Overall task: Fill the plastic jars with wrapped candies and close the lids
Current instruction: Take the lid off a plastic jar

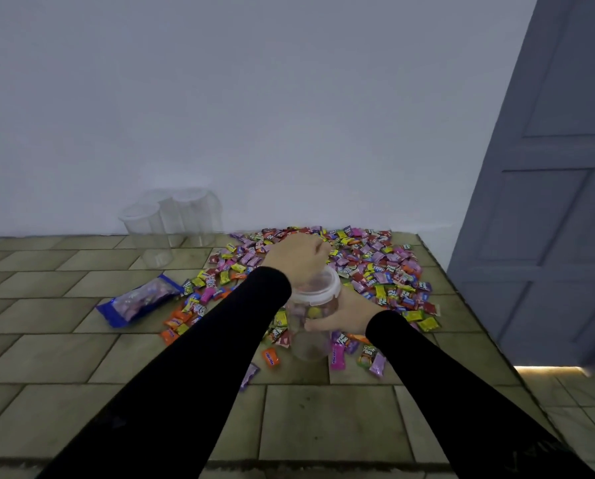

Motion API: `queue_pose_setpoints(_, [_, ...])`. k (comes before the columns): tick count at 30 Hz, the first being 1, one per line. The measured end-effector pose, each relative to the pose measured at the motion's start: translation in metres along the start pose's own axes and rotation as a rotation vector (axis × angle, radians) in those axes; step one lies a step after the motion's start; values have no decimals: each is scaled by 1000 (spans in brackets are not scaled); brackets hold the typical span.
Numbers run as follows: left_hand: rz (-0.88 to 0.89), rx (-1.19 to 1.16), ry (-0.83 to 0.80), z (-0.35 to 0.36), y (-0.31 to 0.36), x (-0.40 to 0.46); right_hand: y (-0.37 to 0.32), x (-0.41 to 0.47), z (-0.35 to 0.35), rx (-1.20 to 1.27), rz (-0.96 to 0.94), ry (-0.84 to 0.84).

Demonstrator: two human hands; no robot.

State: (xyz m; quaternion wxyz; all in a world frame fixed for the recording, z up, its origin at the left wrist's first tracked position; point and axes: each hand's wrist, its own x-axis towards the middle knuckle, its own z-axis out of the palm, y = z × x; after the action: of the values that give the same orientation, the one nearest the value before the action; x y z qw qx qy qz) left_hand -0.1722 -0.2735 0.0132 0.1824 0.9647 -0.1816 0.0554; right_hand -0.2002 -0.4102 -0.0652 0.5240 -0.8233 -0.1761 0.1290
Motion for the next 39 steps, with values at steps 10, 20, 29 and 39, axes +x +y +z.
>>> queue_pose_setpoints(10, [-104, 180, -386, 20, 12, 36, 5, 5, -1, -123, 77, -8])
queue_pose_setpoints(20, [-72, 193, -436, 16, 19, 33, 2, 2, -1, -114, 116, 7])
queue_pose_setpoints(29, [77, 24, -1, 15, 9, 20, 3, 0, 1, -80, 87, 44])
queue_pose_setpoints(39, [97, 426, 145, 21, 29, -40, 2, -11, 16, -186, 8, 182])
